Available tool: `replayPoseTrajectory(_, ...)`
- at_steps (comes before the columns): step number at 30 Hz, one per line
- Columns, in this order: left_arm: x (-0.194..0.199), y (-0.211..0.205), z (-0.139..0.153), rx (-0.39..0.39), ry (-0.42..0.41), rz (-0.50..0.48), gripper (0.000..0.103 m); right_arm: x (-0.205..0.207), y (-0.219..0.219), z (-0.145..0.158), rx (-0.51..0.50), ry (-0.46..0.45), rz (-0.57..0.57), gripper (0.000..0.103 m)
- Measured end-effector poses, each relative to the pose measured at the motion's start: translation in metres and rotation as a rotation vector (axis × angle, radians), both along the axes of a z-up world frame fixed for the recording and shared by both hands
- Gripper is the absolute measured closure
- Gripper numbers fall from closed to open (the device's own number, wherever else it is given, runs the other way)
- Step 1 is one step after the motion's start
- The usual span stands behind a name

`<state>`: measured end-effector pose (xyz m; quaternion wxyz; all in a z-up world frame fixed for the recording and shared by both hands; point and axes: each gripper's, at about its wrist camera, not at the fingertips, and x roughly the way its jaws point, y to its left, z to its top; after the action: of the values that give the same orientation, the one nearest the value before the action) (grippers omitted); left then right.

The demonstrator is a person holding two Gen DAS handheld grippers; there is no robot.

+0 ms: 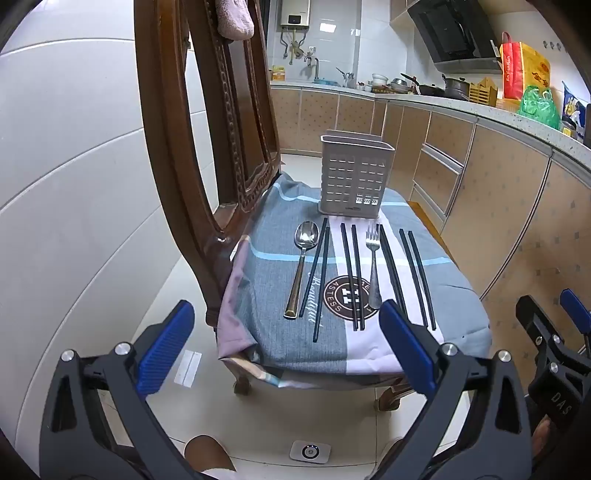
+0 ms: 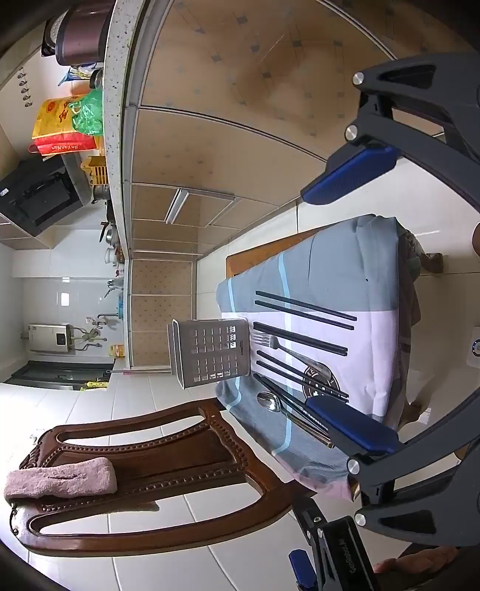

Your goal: Organize utensils

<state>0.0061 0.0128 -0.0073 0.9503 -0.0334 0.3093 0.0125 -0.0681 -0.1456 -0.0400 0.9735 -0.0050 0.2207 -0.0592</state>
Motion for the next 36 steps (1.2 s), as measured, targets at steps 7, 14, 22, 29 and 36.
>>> replayPoseTrajectory(7,0.0013,-0.0003,-0.0008,-0.001,-0.001,-0.003,0.004,0.0015,-0.0035,0.0009,-0.007,0.002,-0.003,0.002)
replayPoseTrajectory(14,0.0016,-0.0007,-0.0017,0.005,-0.002,-0.003,0.004,0.0001,-0.0008,-0.0013,-0.008,-0.001,0.004,0.002)
replayPoseTrajectory(22,0.0001,-0.0002,-0.0031,-0.005,-0.017,0.002,0.004,0.0004,0.0018,-0.002,-0.009,-0.003,0.011,0.002)
replayPoseTrajectory(29,-0.0002,-0.004,-0.0038,0.016,-0.013,-0.013,0.004,-0.0002,0.001,-0.0027,0.008,0.014,0.02,0.002)
replayPoseTrajectory(36,-0.0001,-0.0068,-0.0052,0.023,-0.012,-0.015,0.004,-0.0003,0.0024,-0.0036,-0.045,0.009,0.018,0.002)
